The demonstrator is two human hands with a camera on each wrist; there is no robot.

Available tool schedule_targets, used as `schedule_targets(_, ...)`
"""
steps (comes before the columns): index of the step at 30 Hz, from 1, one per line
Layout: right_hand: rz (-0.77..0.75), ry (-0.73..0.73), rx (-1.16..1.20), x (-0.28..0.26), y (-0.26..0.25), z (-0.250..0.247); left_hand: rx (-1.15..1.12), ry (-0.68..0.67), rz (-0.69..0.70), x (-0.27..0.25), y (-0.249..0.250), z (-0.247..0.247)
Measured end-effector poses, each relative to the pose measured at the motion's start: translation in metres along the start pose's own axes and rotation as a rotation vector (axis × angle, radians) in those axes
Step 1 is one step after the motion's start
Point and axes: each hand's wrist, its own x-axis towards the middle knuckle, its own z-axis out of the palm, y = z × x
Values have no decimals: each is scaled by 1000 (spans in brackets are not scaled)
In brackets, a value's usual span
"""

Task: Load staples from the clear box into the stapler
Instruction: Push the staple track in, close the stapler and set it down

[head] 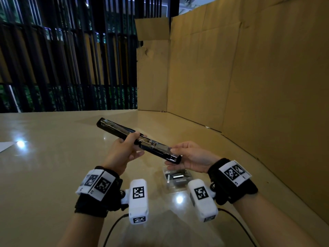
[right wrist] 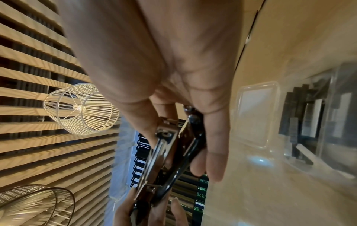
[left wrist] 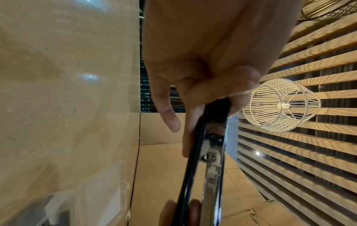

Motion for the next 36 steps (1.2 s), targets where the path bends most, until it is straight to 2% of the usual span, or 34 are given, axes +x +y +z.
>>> schedule_targets(5, -12, -5, 28, 0, 4, -1, 66, 5, 50, -3, 3, 2)
schedule_targets(11, -34, 70, -97, 5, 17, 3, 356, 76, 249, -6, 12, 2)
schedule_targets(15, -155, 113, -200, 5, 28, 7, 430, 56, 337, -4, 11, 0)
schedule_targets(18, -216, 132, -411, -3, 30, 16, 376, 72, 324, -4, 9, 1)
schedule_targets(22, -227, 126, -627, -7, 34, 35, 135, 16, 178, -7, 10, 11)
schedule_targets(25, -202, 115, -631, -1, 42, 45, 26, -20, 169, -10, 9, 18)
schedule_targets(30, -195, 83, -577, 1, 42, 49, 59, 16, 234, -10, 5, 22)
schedule_targets(36, -160, -3, -322, -1, 45, 48, -56, 32, 226, -6, 3, 21)
